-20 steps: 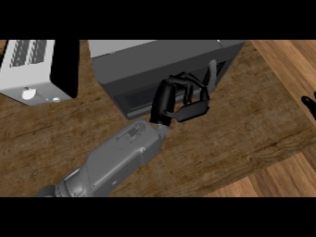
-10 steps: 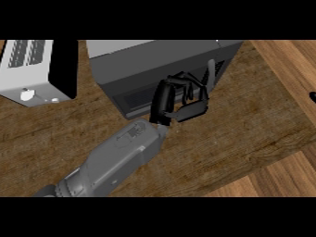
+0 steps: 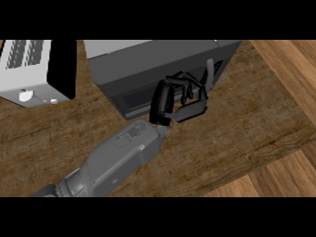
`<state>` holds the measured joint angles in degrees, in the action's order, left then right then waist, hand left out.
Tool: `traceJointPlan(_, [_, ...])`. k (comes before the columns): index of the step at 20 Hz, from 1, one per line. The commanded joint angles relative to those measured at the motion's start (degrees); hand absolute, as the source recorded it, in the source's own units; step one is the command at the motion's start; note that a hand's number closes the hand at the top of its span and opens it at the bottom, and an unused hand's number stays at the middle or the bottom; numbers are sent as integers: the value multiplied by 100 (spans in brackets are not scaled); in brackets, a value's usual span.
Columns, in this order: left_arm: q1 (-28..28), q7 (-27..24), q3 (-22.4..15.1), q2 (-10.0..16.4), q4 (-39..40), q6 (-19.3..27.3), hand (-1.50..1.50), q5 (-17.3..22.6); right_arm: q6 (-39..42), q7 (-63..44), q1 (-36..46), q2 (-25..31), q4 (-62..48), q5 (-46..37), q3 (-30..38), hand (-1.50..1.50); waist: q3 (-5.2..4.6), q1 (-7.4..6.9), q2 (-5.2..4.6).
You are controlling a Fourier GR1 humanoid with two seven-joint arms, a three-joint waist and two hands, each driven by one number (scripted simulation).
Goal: Pick up the milk, place it into the microwave and close the microwave
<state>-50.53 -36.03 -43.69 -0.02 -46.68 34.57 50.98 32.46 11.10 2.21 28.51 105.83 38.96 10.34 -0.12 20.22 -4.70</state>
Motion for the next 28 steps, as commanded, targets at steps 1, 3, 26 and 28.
traceJointPlan(1, [-459, 102, 261, 2, 452, -102, 150, 187, 4, -97, 21, 77, 24, 95, 9, -150, -7, 64, -78])
traceJointPlan(3, [-372, -28, 184, 2, 510, -119, 150, 175, -68, -141, 49, 99, 31, 125, 53, -150, -11, 66, -107])
traceJointPlan(26, [-534, -427, 18, 2, 702, -181, 150, 665, 333, -504, 193, 525, 74, 967, -14, -150, 7, 18, -118])
traceJointPlan(28, [-532, -420, -73, 2, 659, -204, 150, 711, 380, -503, 243, 525, 67, 1036, -50, -150, 12, 48, -143])
